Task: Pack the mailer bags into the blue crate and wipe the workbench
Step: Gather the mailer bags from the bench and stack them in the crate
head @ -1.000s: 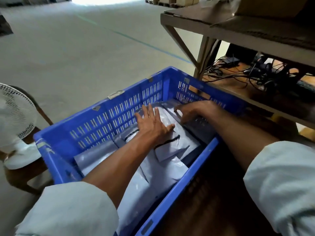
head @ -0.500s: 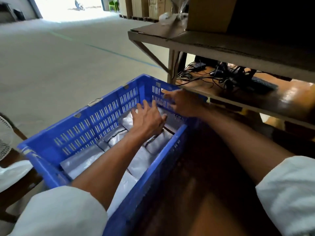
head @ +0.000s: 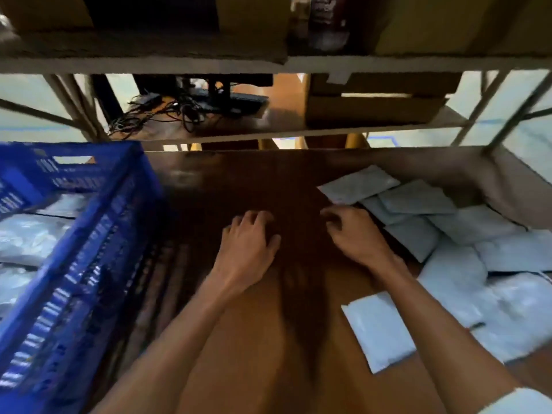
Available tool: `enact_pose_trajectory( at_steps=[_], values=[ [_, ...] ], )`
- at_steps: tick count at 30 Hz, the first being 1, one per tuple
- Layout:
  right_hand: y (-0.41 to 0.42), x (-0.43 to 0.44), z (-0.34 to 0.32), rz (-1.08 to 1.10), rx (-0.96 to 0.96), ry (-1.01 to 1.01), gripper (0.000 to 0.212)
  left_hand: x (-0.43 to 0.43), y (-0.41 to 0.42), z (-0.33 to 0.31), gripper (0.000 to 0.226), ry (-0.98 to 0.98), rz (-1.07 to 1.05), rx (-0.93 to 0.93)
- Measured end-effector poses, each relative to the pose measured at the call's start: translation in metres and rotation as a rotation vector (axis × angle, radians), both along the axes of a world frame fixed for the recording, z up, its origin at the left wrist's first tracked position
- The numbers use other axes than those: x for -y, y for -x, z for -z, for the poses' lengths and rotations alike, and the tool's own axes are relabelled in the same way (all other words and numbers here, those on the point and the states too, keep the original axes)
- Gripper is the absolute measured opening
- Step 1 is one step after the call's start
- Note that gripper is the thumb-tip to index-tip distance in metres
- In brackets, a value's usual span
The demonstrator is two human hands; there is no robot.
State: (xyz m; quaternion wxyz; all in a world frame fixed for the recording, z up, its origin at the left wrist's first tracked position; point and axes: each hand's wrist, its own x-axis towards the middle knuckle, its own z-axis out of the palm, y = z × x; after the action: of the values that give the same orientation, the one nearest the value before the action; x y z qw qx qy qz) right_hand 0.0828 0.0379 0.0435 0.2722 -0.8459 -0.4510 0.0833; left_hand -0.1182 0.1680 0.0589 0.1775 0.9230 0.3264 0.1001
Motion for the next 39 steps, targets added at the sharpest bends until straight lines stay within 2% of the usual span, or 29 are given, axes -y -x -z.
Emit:
enact_pose_trajectory(
  at_steps=[4, 8, 10, 13, 19, 22, 24, 27, 30, 33, 37, 39],
  values=[
    [-0.02, 0.095, 0.033, 0.224, 0.025, -0.016, 0.035, 0.074, -0.049, 0.042, 0.048, 0.049, 0.242, -0.075],
    [-0.038, 0.161, 0.053, 0.522, 0.225, 0.083, 0.036, 0.142, -0.082, 0.066, 0.052, 0.061, 0.528, -0.123],
    [-0.049, 0.184, 0.063, 0.61, 0.196, 0.219, 0.048, 0.169, -0.092, 0.078, 0.059, 0.035, 0.639, -0.166],
    [-0.06, 0.199, 0.079, 0.566, 0.08, 0.381, 0.058, 0.193, -0.097, 0.096, 0.058, -0.003, 0.716, -0.246],
    [-0.043, 0.189, 0.092, 0.394, 0.088, 0.333, 0.057, 0.175, -0.078, 0.104, 0.06, -0.111, 0.574, -0.275],
    [-0.052, 0.183, 0.093, 0.428, 0.097, 0.234, 0.059, 0.143, -0.056, 0.11, 0.061, -0.154, 0.414, -0.267],
    [-0.06, 0.18, 0.096, 0.48, 0.092, 0.283, 0.063, 0.121, -0.044, 0.114, 0.061, -0.188, 0.303, -0.264],
    [-0.053, 0.171, 0.104, 0.429, 0.099, 0.411, 0.071, 0.094, -0.029, 0.12, 0.063, -0.184, 0.177, -0.263],
    [-0.021, 0.155, 0.101, 0.376, 0.1, 0.375, 0.072, 0.076, -0.016, 0.124, 0.067, -0.171, 0.086, -0.25],
    [0.027, 0.137, 0.098, 0.262, 0.062, 0.315, 0.071, 0.065, -0.005, 0.127, 0.066, -0.207, 0.043, -0.245],
    [0.077, 0.114, 0.094, -0.056, 0.053, 0.238, 0.064, 0.054, 0.012, 0.129, 0.066, -0.197, -0.044, -0.218],
    [0.074, 0.104, 0.092, -0.054, 0.072, 0.187, 0.059, 0.05, 0.021, 0.128, 0.067, -0.192, -0.092, -0.227]
  ],
)
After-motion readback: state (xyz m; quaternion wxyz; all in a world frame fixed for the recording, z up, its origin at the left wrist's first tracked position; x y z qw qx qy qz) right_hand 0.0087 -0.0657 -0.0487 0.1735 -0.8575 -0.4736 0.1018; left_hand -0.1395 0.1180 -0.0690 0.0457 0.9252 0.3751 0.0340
